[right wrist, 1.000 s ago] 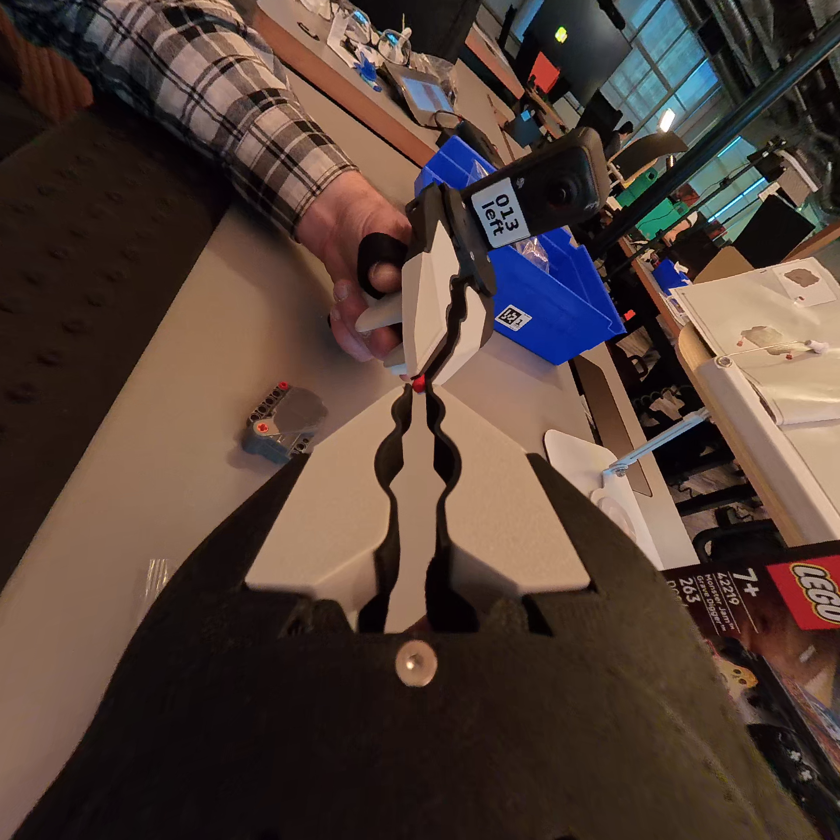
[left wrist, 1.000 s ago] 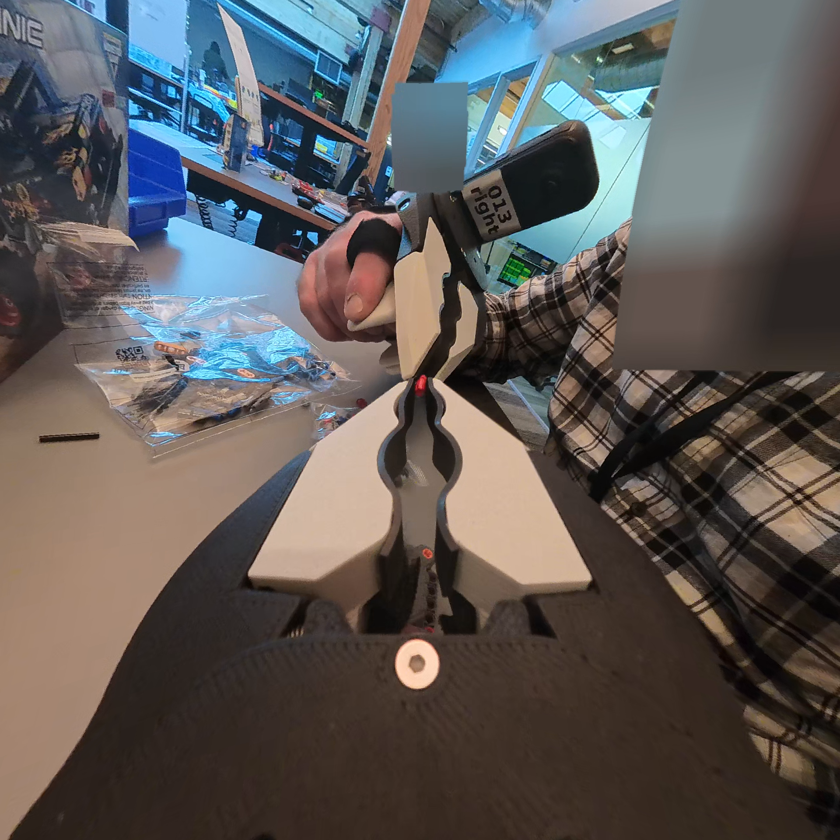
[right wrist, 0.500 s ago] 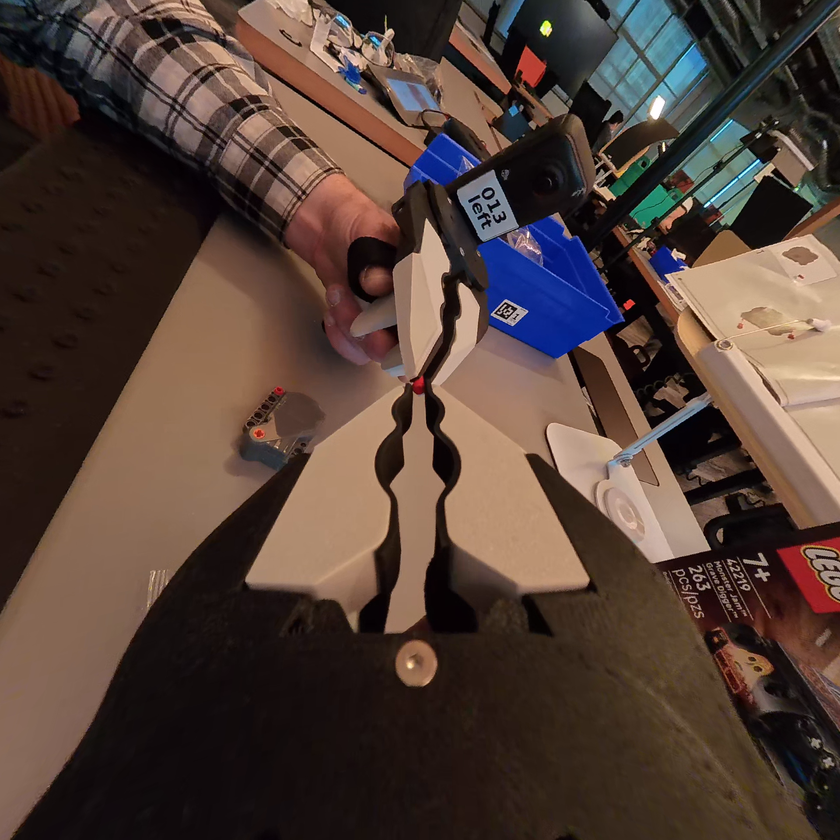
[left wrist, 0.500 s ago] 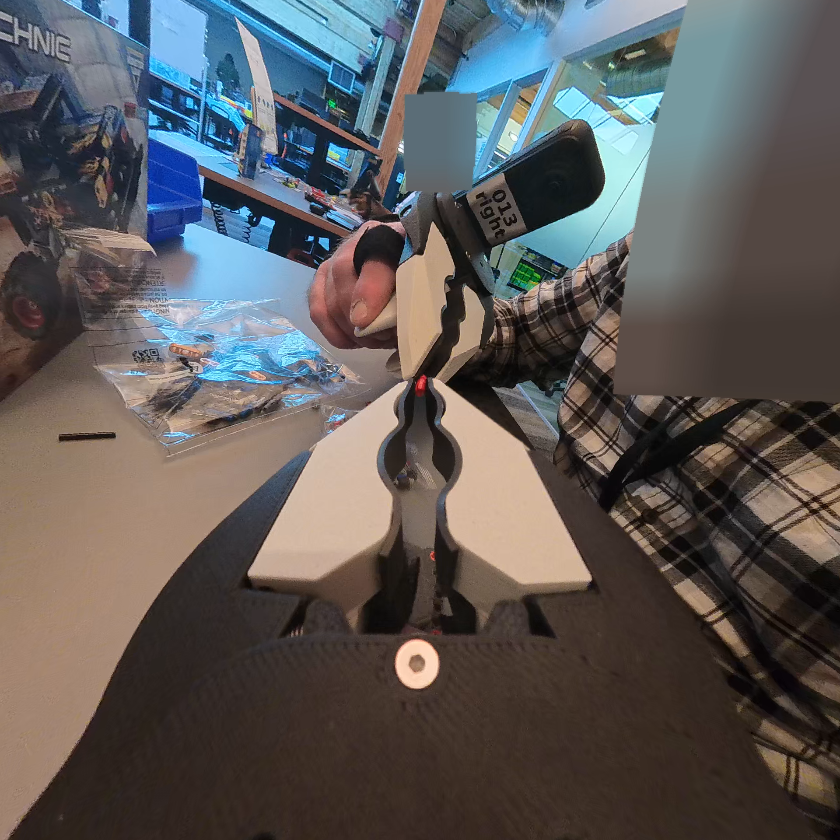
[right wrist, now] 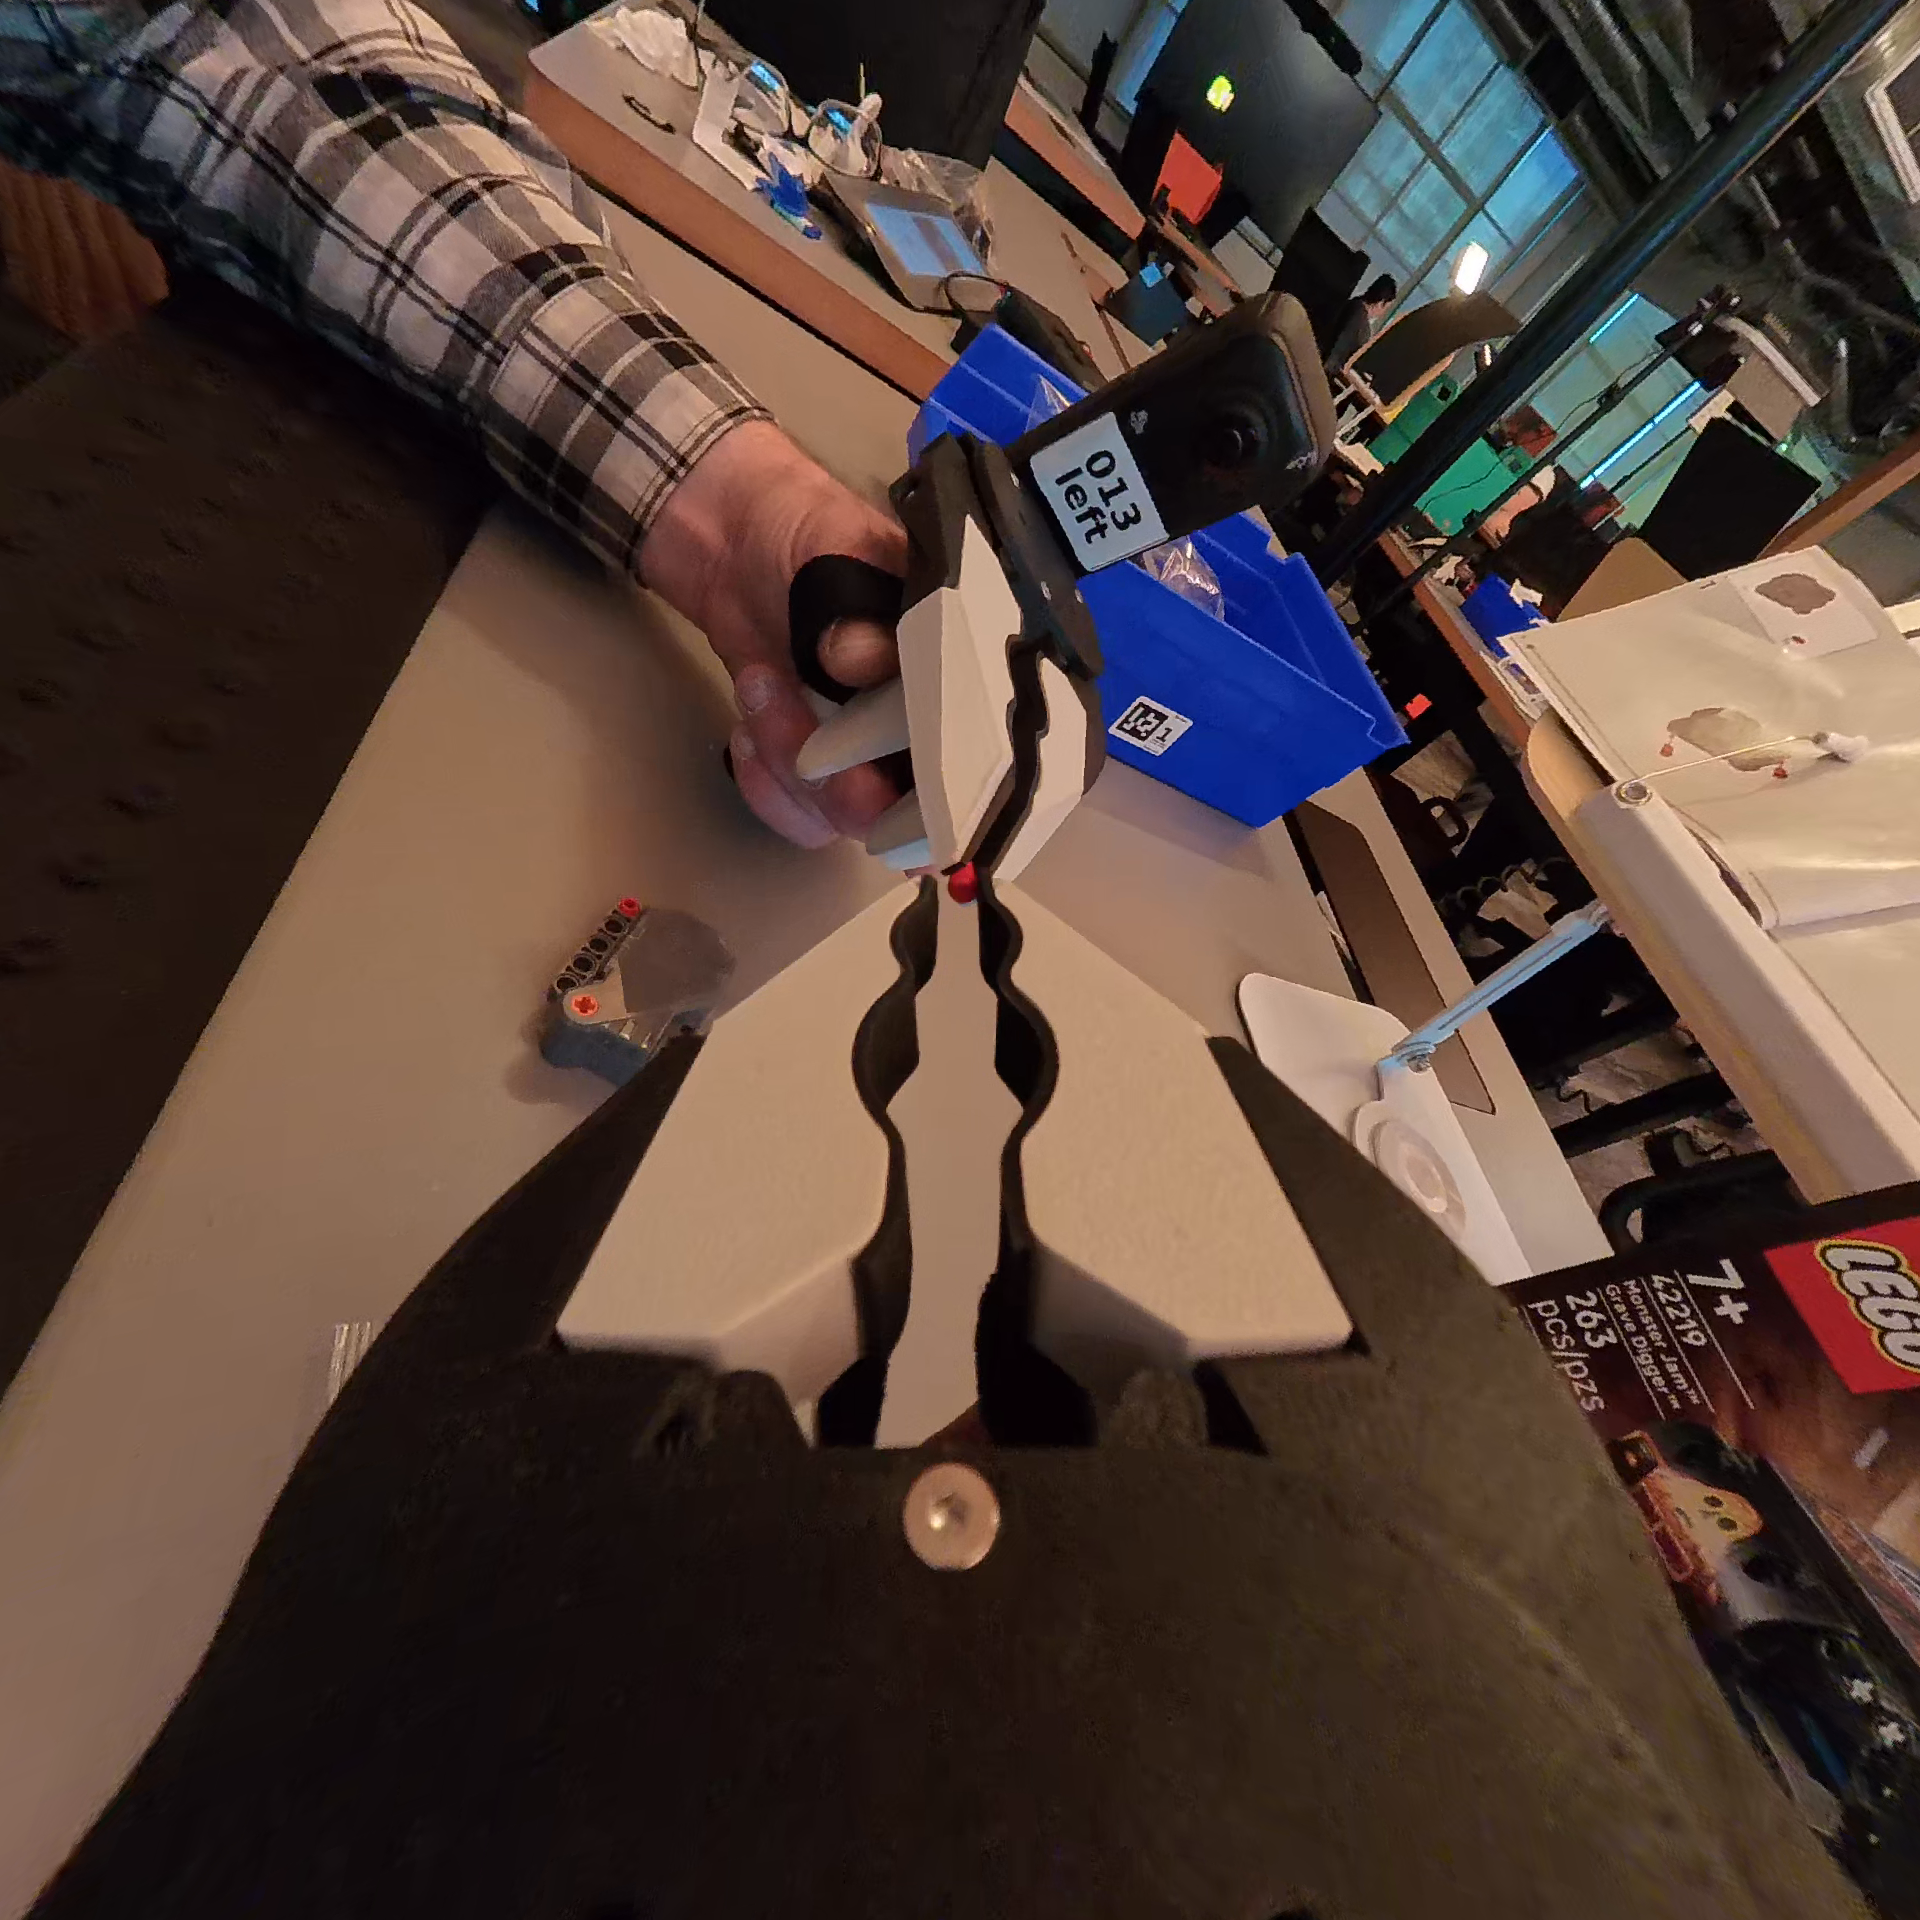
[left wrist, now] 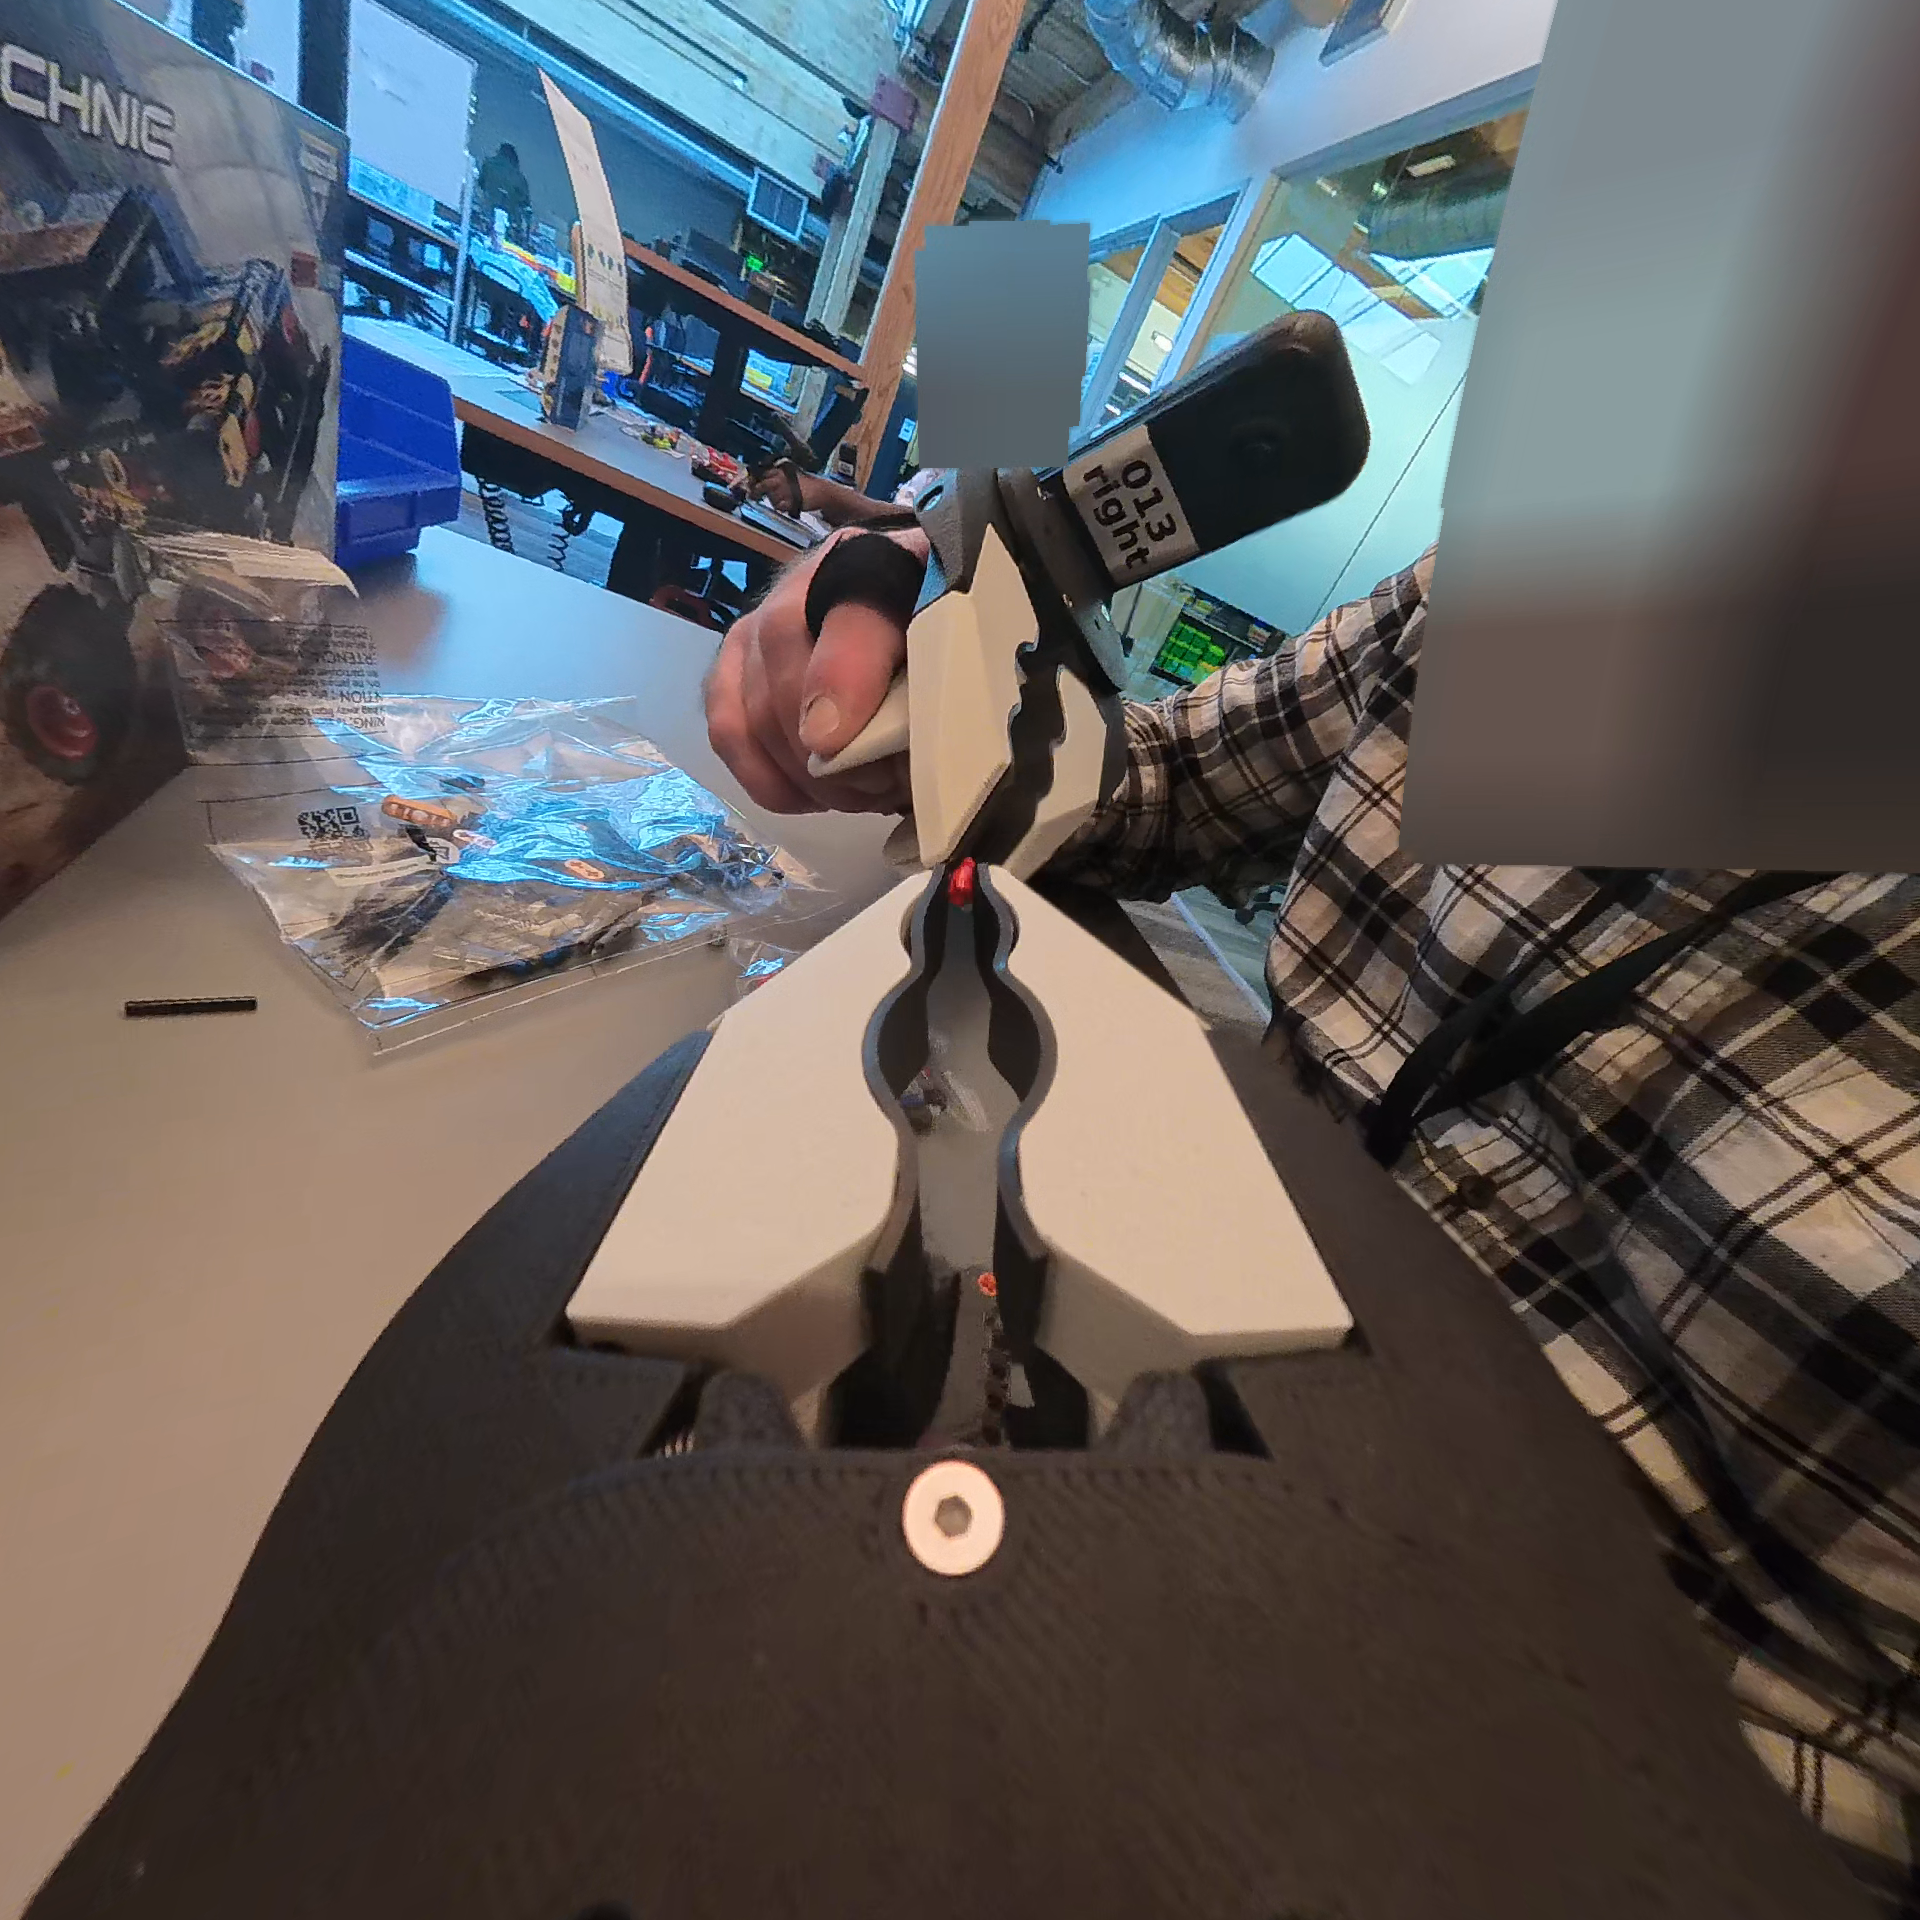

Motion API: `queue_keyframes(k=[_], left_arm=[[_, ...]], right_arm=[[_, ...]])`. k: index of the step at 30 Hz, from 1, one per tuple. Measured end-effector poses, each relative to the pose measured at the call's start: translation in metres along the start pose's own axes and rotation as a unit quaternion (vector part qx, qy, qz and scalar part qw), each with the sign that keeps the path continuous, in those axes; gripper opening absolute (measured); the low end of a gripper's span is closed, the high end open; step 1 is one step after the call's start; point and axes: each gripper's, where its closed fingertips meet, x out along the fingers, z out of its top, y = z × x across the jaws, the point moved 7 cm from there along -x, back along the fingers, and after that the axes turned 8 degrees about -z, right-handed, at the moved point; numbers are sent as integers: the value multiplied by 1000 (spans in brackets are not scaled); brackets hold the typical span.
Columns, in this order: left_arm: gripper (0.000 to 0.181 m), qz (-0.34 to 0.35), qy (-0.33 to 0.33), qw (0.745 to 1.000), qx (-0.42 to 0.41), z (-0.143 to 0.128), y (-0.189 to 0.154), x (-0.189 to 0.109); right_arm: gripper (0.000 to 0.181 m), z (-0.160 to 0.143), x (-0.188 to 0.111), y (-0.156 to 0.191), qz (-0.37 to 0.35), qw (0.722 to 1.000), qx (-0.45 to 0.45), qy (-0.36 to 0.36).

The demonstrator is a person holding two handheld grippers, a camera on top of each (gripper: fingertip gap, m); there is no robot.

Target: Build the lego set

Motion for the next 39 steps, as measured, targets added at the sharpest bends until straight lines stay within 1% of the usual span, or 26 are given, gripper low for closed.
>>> queue_keyframes(k=[6,8,16,17,18,19,20,21,24,27,29,32,33,35,37,39], left_arm=[[1,20,10,999,30,2,-2,1],[2,16,8,1000,25,1,-2,1],[2,22,10,1000,14,-1,2,0],[4,24,9,1000,15,0,2,0],[13,27,5,999,16,2,2,-1],[18,29,3,999,19,5,1,-4],[19,34,5,999,24,8,0,-8],[23,45,21,998,33,9,0,-12],[32,81,138,984,80,-7,-4,-16],[46,72,239,961,119,-26,-16,-13],[53,84,297,941,139,-39,-17,-10],[50,103,361,913,159,-54,-12,-7],[48,105,378,906,161,-59,-11,-6],[41,100,395,900,157,-66,-9,-4],[32,95,396,899,158,-68,-10,-3],[30,97,398,898,164,-68,-10,-2]], right_arm=[[3,0,0,-2,3,999,39,-3],[3,0,0,-2,6,999,48,-4],[2,-4,2,-3,6,999,40,14],[2,-5,2,-3,6,999,38,15],[2,-6,2,-3,7,999,34,20],[2,-8,3,-3,9,999,28,27],[2,-10,3,-2,13,999,27,33],[2,-12,3,0,25,998,28,40],[2,-18,6,6,70,995,14,75],[2,-22,9,16,116,987,-17,109],[2,-23,11,24,152,979,-34,128],[2,-26,15,38,196,967,-64,152],[2,-27,17,42,205,963,-74,159],[2,-30,21,47,213,958,-92,169],[2,-34,24,51,217,952,-115,181],[2,-36,27,53,221,947,-136,191]])
